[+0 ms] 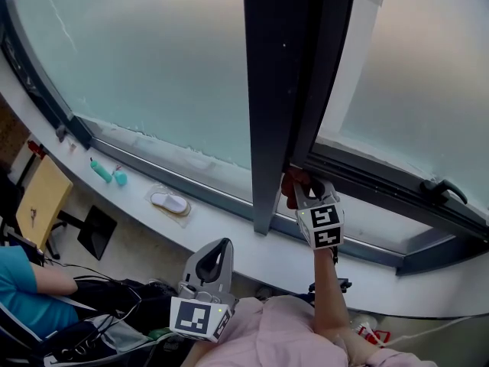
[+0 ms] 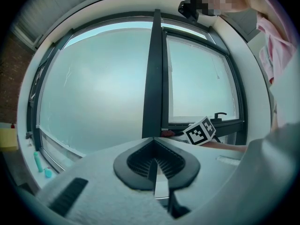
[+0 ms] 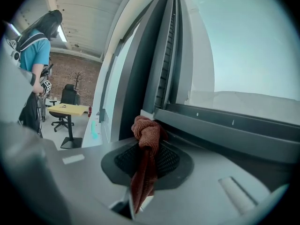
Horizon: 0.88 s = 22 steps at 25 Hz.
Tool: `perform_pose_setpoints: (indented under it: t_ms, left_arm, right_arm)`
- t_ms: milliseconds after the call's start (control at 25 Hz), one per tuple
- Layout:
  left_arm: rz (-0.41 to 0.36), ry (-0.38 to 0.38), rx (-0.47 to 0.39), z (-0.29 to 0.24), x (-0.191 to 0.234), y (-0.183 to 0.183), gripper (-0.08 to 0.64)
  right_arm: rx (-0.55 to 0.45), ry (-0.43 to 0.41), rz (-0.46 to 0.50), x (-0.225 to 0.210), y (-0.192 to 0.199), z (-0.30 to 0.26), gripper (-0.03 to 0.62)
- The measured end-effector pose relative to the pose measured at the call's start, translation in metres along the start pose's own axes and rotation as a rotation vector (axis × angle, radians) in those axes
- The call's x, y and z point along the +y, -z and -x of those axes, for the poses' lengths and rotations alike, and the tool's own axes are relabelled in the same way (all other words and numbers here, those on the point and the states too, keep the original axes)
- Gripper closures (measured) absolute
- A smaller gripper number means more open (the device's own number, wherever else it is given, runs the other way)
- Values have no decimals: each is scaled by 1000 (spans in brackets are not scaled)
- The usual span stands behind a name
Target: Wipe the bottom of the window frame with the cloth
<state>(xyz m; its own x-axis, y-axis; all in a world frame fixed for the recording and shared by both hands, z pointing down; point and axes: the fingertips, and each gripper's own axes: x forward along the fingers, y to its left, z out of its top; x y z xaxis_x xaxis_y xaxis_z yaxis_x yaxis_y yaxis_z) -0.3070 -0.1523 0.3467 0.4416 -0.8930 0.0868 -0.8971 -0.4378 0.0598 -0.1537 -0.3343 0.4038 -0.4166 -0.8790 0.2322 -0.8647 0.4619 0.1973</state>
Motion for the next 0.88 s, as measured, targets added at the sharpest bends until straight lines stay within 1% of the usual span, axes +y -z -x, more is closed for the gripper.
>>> perform_pose_setpoints:
  t_ms: [120,280,720,880]
  left_arm:
    - [0,3,3,-2,0,0,565]
    - [-2,28,7,-9,-6,0,565]
    - [-2,141,17,-31,-33,1,565]
    - [-3,171,17,-37,-39,0,565]
  right_arm:
    - [-2,-6,-3,-2,0,2,535]
    - [-3,-5,-1,-4,1,6,535]
    - [26,39,-6,-24,12,31,535]
    - [33,52,-3,-29,14,37,535]
